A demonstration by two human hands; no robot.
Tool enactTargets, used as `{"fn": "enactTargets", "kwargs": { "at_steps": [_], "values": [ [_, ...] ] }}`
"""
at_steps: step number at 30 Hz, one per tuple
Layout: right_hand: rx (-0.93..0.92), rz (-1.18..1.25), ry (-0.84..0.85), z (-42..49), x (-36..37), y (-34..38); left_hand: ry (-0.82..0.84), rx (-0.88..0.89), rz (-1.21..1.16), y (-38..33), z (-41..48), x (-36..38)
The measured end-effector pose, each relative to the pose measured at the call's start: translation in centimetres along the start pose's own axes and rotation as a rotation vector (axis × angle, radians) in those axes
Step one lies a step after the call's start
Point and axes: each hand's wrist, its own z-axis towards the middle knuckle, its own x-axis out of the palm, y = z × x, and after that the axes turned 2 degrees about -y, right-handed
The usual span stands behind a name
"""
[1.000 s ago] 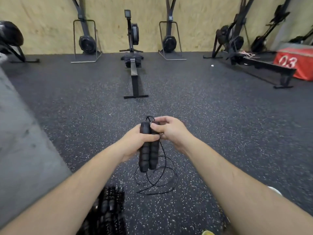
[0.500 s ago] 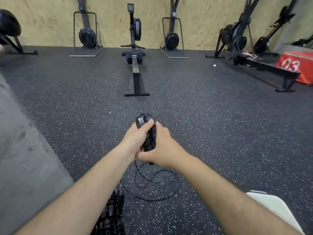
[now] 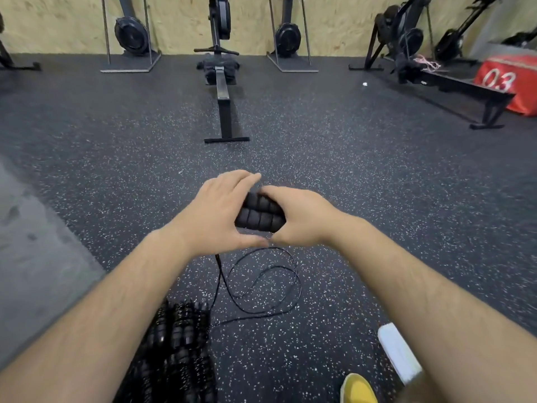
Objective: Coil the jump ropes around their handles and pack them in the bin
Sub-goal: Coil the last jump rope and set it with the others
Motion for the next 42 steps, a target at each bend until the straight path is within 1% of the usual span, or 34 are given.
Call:
{"fn": "enactTargets", "kwargs": {
  "at_steps": [2,4,6,7,9,11,13,15,16,17,18,19,21,23,25,26,27,29,30,33,35,38,39,42],
  "values": [
    [-0.066,-0.027,0.011,-0.1,0.5,0.3,0.046,0.008,0.086,-0.5,0.4,0.5],
    [-0.081,-0.074,-0.043,-0.1,0.4,0.5,0.019,-0.021,0.101,-1.0,0.7,0.7],
    [-0.009,-0.129,-0.162,0.0,0.0,0.2,-0.03,-0.09,0.066,-1.0,0.9,0.2],
    [0.05,-0.109,-0.199,-0.1,-0.4,0.1,-0.048,-0.116,0.048,-0.9,1.0,0.0],
    [0.118,0.074,-0.188,0.1,-0.2,-0.4,-0.042,-0.112,0.027,-0.8,0.8,-0.2],
    [0.093,0.305,-0.22,-0.1,0.2,-0.7,-0.015,-0.091,0.02,-0.9,0.5,-0.5],
    [0.125,0.545,-0.333,-0.3,0.4,-1.3,-0.074,-0.121,0.001,-1.1,0.4,-1.0],
    [0.279,0.725,-0.421,-0.2,0.4,-2.0,-0.167,-0.173,-0.038,-1.2,0.4,-1.7],
    [0.371,0.745,-0.404,0.1,0.7,-2.5,-0.2,-0.182,-0.051,-1.2,0.4,-2.0],
    [0.43,0.711,-0.338,0.3,1.1,-2.7,-0.224,-0.18,-0.06,-1.4,0.4,-2.1],
    [0.433,0.657,-0.234,0.6,1.9,-2.6,-0.242,-0.171,-0.075,-1.7,0.4,-2.1],
    [0.375,0.634,-0.122,0.6,2.6,-2.1,-0.254,-0.158,-0.096,-2.0,0.3,-2.1],
    [0.214,0.673,0.068,0.5,4.3,-0.1,-0.273,-0.127,-0.146,-2.9,0.2,-2.0],
    [0.069,0.707,0.178,0.2,4.8,2.8,-0.295,-0.103,-0.2,-3.6,0.3,-1.9],
    [-0.035,0.599,0.147,0.5,5.1,4.4,-0.309,-0.083,-0.23,-3.8,0.2,-2.0],
    [-0.035,0.564,0.143,0.8,5.2,4.5,-0.316,-0.079,-0.23,-3.6,0.2,-2.1],
    [-0.023,0.582,0.166,0.9,5.0,4.6,-0.323,-0.082,-0.229,-3.3,0.1,-2.2],
    [0.011,0.692,0.206,1.1,4.6,4.0,-0.329,-0.105,-0.248,-2.6,-0.2,-2.6],
    [0.016,0.702,0.202,1.3,4.3,3.3,-0.326,-0.115,-0.266,-2.1,-0.3,-2.8],
    [0.033,0.66,0.173,1.6,2.8,0.9,-0.3,-0.095,-0.275,-0.8,-0.8,-3.3],
    [0.05,0.567,0.126,1.6,1.4,-0.5,-0.272,-0.073,-0.271,-0.2,-1.2,-3.5],
    [0.028,0.326,0.068,1.5,0.1,-2.2,-0.217,-0.055,-0.208,0.4,-1.6,-3.5],
    [0.038,0.293,0.056,1.4,-0.3,-2.6,-0.202,-0.047,-0.165,0.5,-1.6,-3.5],
    [0.107,0.352,0.046,1.2,-1.0,-3.5,-0.173,-0.026,-0.035,1.0,-1.5,-3.2]
  ]
}}
